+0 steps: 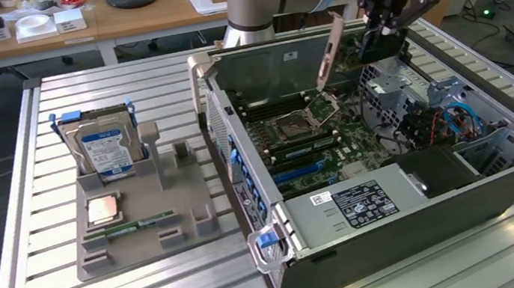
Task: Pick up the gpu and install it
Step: 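Insert the gpu into the slot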
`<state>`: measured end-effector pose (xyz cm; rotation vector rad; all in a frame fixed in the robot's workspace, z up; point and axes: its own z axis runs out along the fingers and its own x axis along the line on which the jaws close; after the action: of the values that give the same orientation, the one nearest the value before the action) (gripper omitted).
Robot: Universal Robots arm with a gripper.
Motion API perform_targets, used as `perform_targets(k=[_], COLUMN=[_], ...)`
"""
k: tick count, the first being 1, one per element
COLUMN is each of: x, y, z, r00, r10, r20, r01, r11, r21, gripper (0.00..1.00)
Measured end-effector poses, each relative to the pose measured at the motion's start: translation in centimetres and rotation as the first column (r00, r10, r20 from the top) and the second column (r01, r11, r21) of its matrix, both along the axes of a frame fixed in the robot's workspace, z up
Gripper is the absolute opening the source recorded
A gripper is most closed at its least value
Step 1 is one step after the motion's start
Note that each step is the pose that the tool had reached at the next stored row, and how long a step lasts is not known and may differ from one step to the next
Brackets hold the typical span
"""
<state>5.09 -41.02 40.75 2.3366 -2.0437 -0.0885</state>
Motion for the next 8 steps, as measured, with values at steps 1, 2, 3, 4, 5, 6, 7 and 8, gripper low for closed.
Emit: perform_targets(k=[1,2,3,4,5,6,7,8], x=[-0.01,0.0,0.0,0.0,0.0,0.0,0.0,0.0], y=[0.0,0.01,0.01,0.02,0.03,0.03,0.04,0.05], z=[0.0,-0.01,-0.01,-0.02,-0.02,-0.02,-0.02,-0.03], r00=[1.0,0.9998,0.9996,0.9992,0.9988,0.9983,0.9977,0.9971], r10=[0.01,0.02,0.029,0.039,0.049,0.058,0.067,0.076], r20=[0.0001,0.0001,0.0002,0.0003,0.0004,0.0005,0.0006,0.0007], r01=[-0.01,-0.02,-0.029,-0.039,-0.049,-0.058,-0.067,-0.076], r11=[1.0,0.9998,0.9996,0.9992,0.9988,0.9983,0.9977,0.9971], r21=[0.0,0.0,0.0,0.0,0.0,0.0,-0.0001,0.0], gripper=[0.26,0.26,0.26,0.26,0.26,0.26,0.26,0.26])
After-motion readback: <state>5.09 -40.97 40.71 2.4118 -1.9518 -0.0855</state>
